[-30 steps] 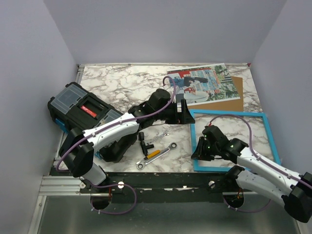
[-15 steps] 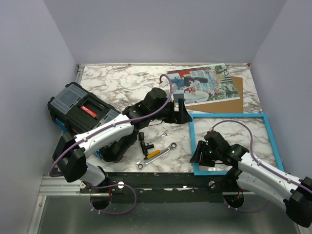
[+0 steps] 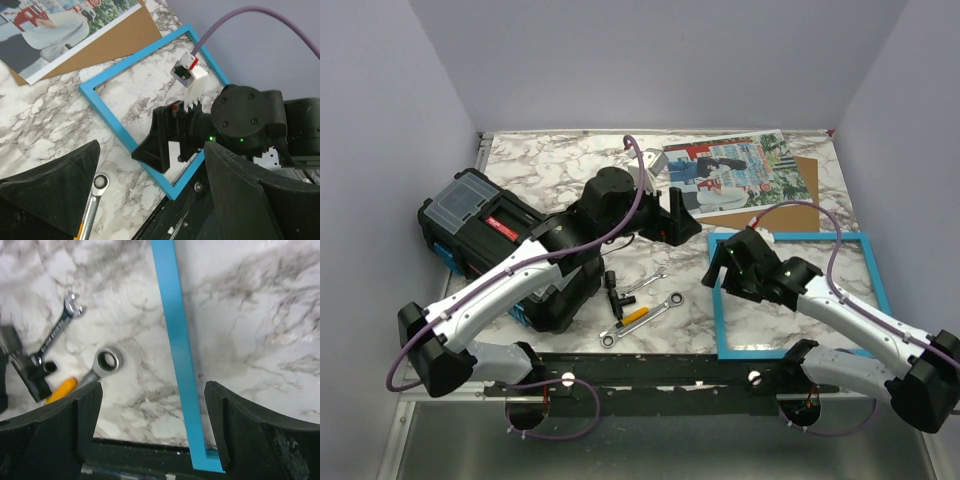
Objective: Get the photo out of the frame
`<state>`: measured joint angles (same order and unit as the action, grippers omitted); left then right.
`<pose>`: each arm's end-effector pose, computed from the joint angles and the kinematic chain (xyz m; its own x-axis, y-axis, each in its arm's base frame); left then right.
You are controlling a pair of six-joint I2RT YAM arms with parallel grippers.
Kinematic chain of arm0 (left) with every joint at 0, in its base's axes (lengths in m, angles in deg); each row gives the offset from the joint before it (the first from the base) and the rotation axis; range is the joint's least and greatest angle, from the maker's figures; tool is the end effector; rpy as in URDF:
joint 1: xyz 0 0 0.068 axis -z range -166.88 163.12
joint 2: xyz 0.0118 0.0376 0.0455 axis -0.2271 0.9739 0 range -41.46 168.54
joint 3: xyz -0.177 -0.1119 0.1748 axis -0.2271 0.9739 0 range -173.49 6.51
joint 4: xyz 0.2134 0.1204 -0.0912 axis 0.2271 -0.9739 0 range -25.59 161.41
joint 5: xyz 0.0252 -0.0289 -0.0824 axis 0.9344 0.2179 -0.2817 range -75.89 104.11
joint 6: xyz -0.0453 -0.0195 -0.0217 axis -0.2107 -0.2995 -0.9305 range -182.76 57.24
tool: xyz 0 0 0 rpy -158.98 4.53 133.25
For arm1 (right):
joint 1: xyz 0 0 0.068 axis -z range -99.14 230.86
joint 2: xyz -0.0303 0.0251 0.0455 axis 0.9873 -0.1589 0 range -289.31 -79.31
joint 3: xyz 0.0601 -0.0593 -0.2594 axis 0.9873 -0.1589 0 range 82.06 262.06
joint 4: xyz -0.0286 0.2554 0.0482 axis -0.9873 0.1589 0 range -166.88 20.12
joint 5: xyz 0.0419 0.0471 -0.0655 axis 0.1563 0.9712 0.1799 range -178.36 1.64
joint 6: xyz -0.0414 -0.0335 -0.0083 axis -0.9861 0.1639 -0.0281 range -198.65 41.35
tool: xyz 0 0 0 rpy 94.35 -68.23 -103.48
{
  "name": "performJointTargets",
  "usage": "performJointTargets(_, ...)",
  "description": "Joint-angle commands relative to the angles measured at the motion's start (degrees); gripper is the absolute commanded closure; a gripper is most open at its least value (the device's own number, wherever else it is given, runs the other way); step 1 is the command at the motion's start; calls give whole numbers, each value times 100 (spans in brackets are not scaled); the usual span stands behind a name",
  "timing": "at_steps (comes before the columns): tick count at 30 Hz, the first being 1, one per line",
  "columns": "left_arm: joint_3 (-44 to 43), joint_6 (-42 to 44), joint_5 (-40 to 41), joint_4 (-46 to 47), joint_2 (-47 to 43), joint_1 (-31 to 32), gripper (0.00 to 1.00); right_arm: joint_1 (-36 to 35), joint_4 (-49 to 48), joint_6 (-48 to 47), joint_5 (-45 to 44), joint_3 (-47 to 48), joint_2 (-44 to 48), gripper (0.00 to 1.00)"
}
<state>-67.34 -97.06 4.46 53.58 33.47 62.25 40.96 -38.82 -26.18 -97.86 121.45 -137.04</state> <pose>0.1923 -0.2312 0.3884 -0.6539 -0.0935 -0.7508 0.5820 0.5720 -0.5781 0.1501 0.1180 0.2258 -0.8354 0.3211 -0.4461 0.1641 0.9203 0.3551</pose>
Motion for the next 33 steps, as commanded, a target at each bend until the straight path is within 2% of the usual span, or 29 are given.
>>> performJointTargets(1, -132, 607, 264, -457, -446, -107, 11, 40, 281, -183, -1501, 775, -552, 9)
performJointTargets(4, -130, 788, 174, -672, -644, -193, 11, 512, -100, -703, -1631, 1077, -976, 6)
performJointTargets(10, -202, 1430, 104, -1147, -999, -323, 10, 2223, -1019, -1440, -596, 1474, -1658, 6)
performJointTargets(17, 68, 1859, 257, -1184, -1348, -329, 9, 3376, -1834, -1827, -919, 2001, -2447, 1)
performJointTargets(23, 192, 1949, 212, -1099, -1594, -327, 9, 4469, -2543, -1889, -652, 2208, -3234, 0)
performJointTargets(29, 335, 1963, 193, -961, -1683, -326, 8, 4963, -2774, -2148, -588, 2428, -3958, 0)
performJointTargets(33, 387, 1988, 174, -886, -1662, -235, 7, 5259, -3158, -2406, -143, 2397, -4171, 0)
